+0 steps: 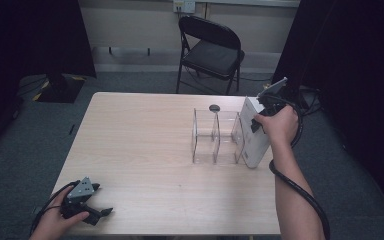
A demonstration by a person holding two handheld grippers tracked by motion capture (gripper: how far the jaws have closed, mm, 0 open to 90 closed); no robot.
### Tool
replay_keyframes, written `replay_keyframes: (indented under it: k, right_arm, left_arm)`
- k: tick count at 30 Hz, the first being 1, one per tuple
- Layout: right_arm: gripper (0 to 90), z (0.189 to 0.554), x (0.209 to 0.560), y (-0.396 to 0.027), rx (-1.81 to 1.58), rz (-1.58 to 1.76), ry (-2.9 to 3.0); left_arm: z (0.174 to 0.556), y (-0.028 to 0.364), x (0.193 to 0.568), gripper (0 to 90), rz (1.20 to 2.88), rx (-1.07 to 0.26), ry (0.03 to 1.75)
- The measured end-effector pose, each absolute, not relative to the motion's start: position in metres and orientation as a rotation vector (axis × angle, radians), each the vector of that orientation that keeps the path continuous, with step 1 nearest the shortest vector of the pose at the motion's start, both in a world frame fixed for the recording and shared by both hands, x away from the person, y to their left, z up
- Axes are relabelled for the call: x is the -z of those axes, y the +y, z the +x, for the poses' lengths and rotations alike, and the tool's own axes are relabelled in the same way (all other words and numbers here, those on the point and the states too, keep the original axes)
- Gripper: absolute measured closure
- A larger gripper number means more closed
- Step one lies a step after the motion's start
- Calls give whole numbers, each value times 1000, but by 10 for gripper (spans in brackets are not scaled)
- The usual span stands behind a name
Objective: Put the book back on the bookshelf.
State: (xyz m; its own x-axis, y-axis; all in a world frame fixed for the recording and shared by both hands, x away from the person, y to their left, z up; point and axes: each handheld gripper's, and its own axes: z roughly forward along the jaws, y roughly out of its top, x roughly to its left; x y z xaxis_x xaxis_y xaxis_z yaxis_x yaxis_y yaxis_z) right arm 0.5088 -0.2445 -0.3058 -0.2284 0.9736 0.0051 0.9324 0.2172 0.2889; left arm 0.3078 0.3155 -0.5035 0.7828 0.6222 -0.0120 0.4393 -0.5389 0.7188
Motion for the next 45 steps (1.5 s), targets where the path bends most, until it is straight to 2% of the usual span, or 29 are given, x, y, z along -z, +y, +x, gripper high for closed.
replay_keyframes:
  k: [12, 27, 45]
  right_arm:
    - [275, 501, 300, -247, -362, 1864, 2291]
    - [164, 465, 297, -263, -397, 1819, 2267]
    - [157, 437, 303, -245, -391, 1692, 2320]
  left_arm:
    - [308, 315, 504, 0, 2227, -317, 785]
    - [309, 315, 503, 0, 2236, -330, 775]
    - [309, 315, 503, 0, 2235, -333, 779]
